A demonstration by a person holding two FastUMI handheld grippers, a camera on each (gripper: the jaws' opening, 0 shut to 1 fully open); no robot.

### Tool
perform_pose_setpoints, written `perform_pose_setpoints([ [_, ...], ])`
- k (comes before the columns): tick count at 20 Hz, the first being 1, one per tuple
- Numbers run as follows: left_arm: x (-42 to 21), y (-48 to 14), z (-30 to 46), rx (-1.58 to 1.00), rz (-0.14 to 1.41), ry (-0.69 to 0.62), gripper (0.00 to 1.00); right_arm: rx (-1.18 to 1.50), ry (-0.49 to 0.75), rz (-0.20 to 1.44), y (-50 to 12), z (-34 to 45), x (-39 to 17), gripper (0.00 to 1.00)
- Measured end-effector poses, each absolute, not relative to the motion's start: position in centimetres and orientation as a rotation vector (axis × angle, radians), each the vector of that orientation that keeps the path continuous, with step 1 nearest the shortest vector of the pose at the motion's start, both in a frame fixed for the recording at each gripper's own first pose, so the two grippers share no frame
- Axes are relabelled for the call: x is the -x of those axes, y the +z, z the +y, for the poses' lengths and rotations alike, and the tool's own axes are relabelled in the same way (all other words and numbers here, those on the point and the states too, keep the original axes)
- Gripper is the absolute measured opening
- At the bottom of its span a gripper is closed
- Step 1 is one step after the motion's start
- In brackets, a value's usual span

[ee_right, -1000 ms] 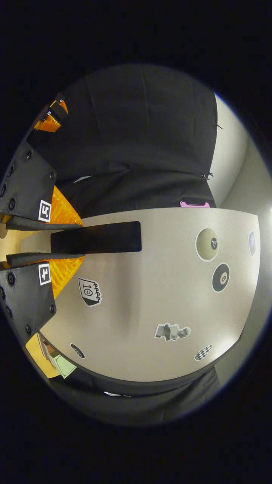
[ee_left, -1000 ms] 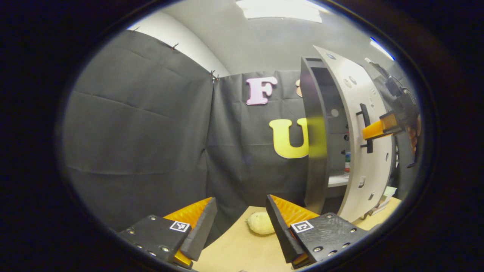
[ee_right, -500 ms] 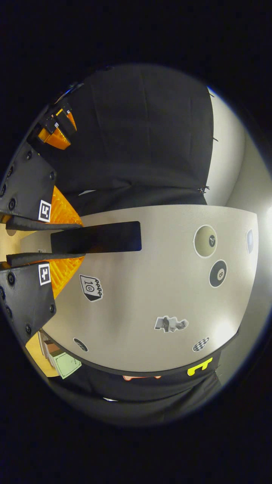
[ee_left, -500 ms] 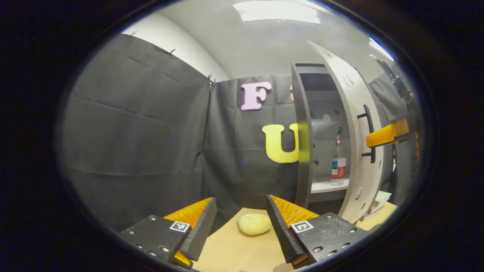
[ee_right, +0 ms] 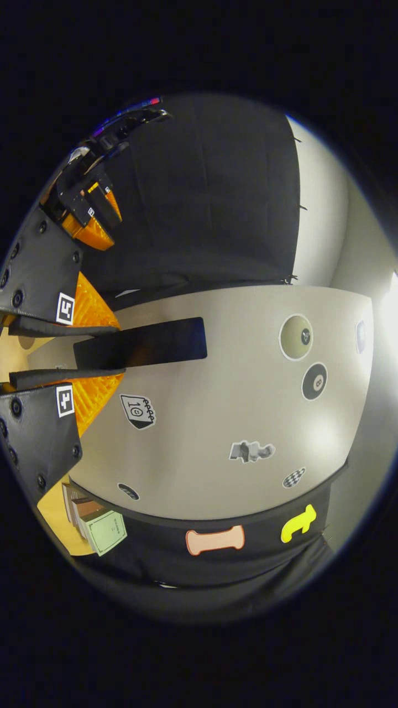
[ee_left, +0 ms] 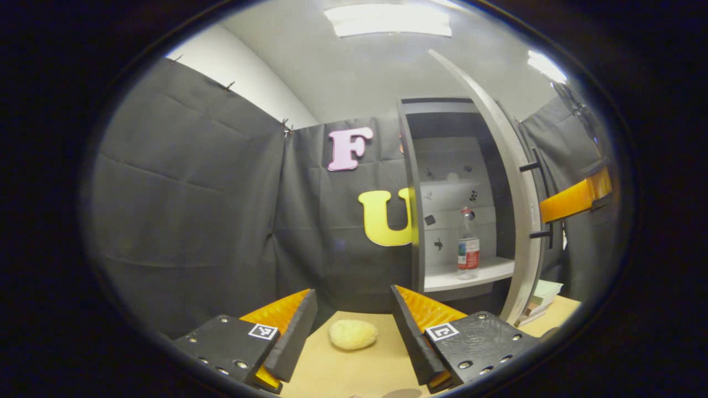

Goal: Open the cabinet door with the right hand, grasp the bottle in the cabinet with the left hand and place it on the coaster, then close the cabinet door with the right hand.

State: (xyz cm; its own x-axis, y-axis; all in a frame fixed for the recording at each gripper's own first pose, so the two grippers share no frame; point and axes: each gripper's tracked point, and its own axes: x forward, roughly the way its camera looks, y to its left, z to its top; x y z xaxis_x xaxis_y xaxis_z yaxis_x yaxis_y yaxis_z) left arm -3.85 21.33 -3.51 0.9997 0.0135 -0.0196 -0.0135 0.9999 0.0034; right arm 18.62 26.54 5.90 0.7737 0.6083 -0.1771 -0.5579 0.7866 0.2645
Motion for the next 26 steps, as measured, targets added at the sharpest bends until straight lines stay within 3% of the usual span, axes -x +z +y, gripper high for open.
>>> perform_pose_setpoints([
  [13, 3.7, -3.2, 19.1, 0.029, 0.003, -0.071, 0.79, -0.181, 0.538, 0.246, 5.7, 24.8, -17.8, 0.25],
  [14, 3.8, -3.1, 18.8, 0.028, -0.001, -0.085, 0.79, -0.181, 0.542, 0.246, 5.8, 24.7, -17.8, 0.24],
  [15, 3.8, -3.1, 18.5, 0.030, -0.006, -0.102, 0.79, -0.169, 0.541, 0.240, 5.8, 24.8, -17.5, 0.16],
  [26, 4.6, -2.6, 15.7, 0.048, -0.027, -0.205, 0.79, -0.147, 0.454, 0.250, 5.7, 21.9, -17.4, 0.15],
])
